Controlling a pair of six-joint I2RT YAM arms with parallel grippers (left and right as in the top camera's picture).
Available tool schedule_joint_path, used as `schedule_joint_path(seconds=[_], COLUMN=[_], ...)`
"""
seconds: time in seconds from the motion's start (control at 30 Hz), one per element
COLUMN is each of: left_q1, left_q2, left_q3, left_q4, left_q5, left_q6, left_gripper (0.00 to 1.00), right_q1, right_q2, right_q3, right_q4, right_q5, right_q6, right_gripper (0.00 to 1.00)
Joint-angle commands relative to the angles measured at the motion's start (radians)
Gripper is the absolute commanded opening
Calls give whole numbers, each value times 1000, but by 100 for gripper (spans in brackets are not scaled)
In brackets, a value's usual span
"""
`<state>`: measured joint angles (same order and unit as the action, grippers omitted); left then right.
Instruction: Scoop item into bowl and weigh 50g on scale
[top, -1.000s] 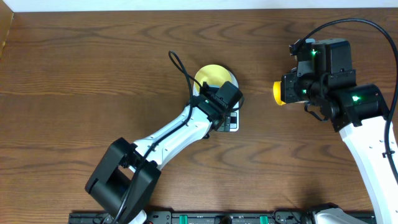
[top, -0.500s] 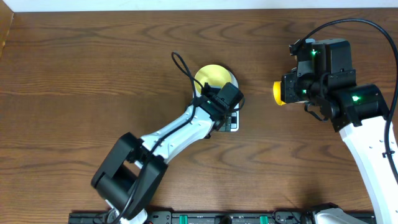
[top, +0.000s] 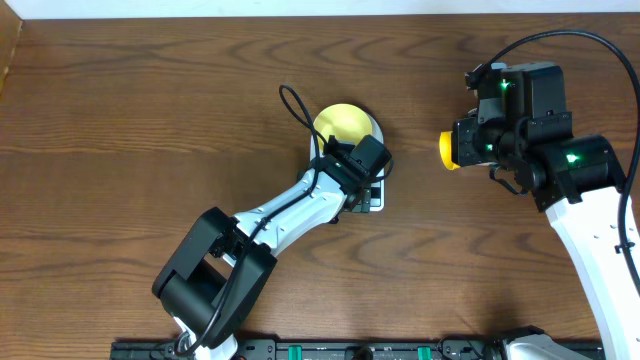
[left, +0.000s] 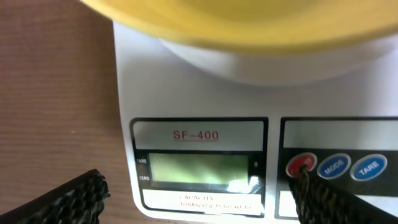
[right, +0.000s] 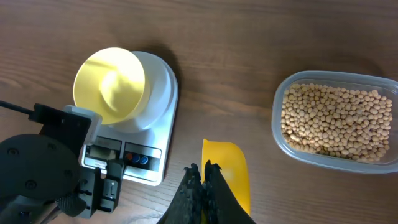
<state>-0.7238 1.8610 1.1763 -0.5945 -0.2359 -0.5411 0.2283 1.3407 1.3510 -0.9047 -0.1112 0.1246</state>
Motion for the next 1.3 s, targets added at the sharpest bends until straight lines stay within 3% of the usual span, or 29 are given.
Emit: schedule_joint_path(seconds=[0.0, 1.27], left_q1=[-1, -1], left_q2=[2, 43], left_q3=[-8, -10], left_q4=[6, 43], left_q5=[-45, -45], left_q6=[18, 28], left_gripper=[98, 98], right_q1=[-7, -7], right_q2=[6, 6], right_q3=[15, 14], right_q4=[-2, -5], right_q5=[8, 8], right_q6=[-2, -3], right_gripper=[1, 1])
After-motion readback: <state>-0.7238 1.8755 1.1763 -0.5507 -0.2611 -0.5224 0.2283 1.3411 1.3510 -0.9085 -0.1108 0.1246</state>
